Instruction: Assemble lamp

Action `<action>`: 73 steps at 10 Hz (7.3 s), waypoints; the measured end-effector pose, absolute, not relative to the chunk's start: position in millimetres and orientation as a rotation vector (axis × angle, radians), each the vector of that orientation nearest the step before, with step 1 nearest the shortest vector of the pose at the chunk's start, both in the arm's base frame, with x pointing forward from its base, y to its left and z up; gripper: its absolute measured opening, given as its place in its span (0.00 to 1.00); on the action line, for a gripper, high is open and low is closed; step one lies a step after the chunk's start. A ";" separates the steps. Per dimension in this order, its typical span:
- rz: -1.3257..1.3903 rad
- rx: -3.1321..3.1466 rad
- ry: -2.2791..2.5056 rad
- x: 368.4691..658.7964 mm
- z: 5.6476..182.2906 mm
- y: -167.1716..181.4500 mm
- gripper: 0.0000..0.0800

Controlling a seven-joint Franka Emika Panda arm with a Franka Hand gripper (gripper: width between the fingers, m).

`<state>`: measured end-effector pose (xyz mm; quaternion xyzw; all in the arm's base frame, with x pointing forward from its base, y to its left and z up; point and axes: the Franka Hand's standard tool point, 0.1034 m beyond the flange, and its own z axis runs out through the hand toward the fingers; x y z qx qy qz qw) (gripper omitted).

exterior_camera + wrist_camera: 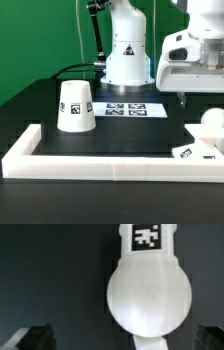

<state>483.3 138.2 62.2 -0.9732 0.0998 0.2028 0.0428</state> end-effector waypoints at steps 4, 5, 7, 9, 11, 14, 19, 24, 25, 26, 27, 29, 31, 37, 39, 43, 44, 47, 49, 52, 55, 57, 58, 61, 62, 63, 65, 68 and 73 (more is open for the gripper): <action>0.872 -2.924 0.225 479.1 63.8 152.4 0.87; 0.885 -2.922 0.222 477.0 60.9 153.0 0.87; 0.909 -2.918 0.223 472.6 52.1 152.7 0.87; 0.911 -2.919 0.221 471.5 46.9 153.9 0.87; 0.939 -2.913 0.221 469.3 38.1 154.6 0.87; 1.168 -2.837 0.212 468.6 31.5 151.5 0.87; 1.156 -2.844 0.209 464.6 18.1 152.7 0.87; 1.181 -2.838 0.219 454.8 10.4 143.9 0.72; 1.181 -2.838 0.219 454.8 10.5 143.9 0.72; 1.180 -2.839 0.218 455.2 10.7 143.9 0.72; 1.177 -2.839 0.218 456.0 10.9 143.7 0.72; 1.166 -2.838 0.193 458.0 13.7 142.1 0.72; 1.113 -2.835 0.135 467.0 34.6 135.7 0.72; 0.958 -2.836 0.051 492.5 93.7 111.4 0.72; 0.794 -2.886 0.066 506.2 90.8 111.4 0.72; 0.400 -2.963 0.000 521.0 111.6 96.8 0.72; 0.295 -2.976 -0.022 529.1 120.6 94.2 0.72; -0.037 -3.007 -0.021 541.0 132.7 89.9 0.72; -0.170 -3.013 -0.015 543.6 130.1 87.7 0.72; -0.217 -3.032 -0.253 553.6 136.6 76.6 0.72; -0.258 -3.028 -0.366 558.9 139.5 74.2 0.72; -0.270 -3.028 -0.367 559.1 138.8 73.8 0.72; -0.303 -3.030 -0.393 561.9 139.3 73.1 0.72; -0.846 -3.001 -0.620 582.3 147.8 65.4 0.72; -0.821 -3.002 -0.623 581.1 145.6 67.3 0.72; -0.820 -3.003 -0.620 581.1 145.3 66.5 0.72; -0.817 -3.003 -0.621 581.0 144.8 67.5 0.72; -0.838 -2.990 -0.631 597.3 152.0 74.9 0.72; -0.845 -2.986 -0.633 610.2 152.4 77.4 0.72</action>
Offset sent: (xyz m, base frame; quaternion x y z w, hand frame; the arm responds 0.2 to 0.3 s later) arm -0.0125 0.0214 -0.0047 0.0198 -0.0462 0.0006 0.9987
